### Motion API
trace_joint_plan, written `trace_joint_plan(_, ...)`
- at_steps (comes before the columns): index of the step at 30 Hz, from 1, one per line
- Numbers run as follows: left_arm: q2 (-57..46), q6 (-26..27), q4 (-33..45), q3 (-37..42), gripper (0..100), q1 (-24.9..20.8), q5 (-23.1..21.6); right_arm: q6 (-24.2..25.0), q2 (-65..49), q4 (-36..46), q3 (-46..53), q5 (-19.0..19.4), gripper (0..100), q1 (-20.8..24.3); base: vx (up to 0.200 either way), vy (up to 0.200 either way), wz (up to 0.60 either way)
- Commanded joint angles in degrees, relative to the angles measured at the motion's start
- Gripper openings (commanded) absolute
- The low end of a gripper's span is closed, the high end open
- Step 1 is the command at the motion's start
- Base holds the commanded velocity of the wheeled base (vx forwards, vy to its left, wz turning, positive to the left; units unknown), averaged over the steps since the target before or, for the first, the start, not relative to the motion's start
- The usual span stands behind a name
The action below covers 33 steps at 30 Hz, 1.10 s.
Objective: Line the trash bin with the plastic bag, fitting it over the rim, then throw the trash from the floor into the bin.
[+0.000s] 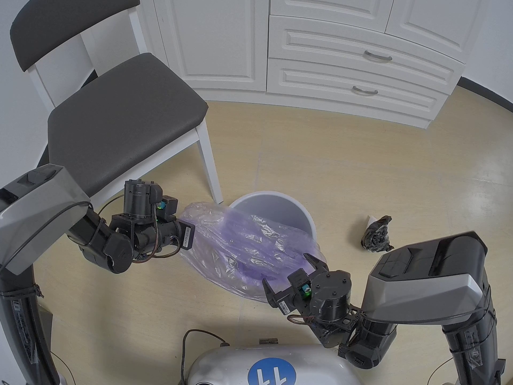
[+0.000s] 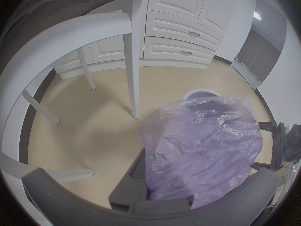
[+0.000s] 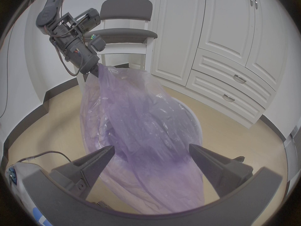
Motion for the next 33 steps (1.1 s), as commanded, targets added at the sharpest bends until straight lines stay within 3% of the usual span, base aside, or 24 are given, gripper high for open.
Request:
trace_joint_plan(1,0.15,-0.07,-0.03,0.02,0,-0.08,-0.06,0.03,1.72,-1.02,-0.97,0.10,100,-0.27,0.000,0.000,0.00)
trace_joint_plan(7,0.32,-0.33,-0.65,0.11,0,-0.08,-0.41,1.87,2.86,-1.02,-5.11,-0.16,100,-1.32,0.000,0.000,0.00)
trace_joint_plan(8,0.41,-0.33,-0.91,0.20,100,-0.08,-0.41,1.96,2.77,-1.02,-5.28,-0.16,100,-1.32,0.000,0.000,0.00)
trace_joint_plan(25,1.64,-0.24,-7.68,1.78,100,0.01,-0.41,2.31,3.57,-1.02,-7.04,-0.25,100,-2.11,0.000,0.000,0.00)
trace_joint_plan(26,1.56,-0.15,-7.68,1.95,100,0.01,-0.41,2.31,3.57,-1.02,-7.13,-0.34,0,-2.11,0.000,0.000,0.00)
trace_joint_plan(33,0.85,0.02,-7.68,3.18,100,0.01,-0.41,3.98,3.04,-1.02,-8.18,-0.42,0,-2.20,0.000,0.000,0.00)
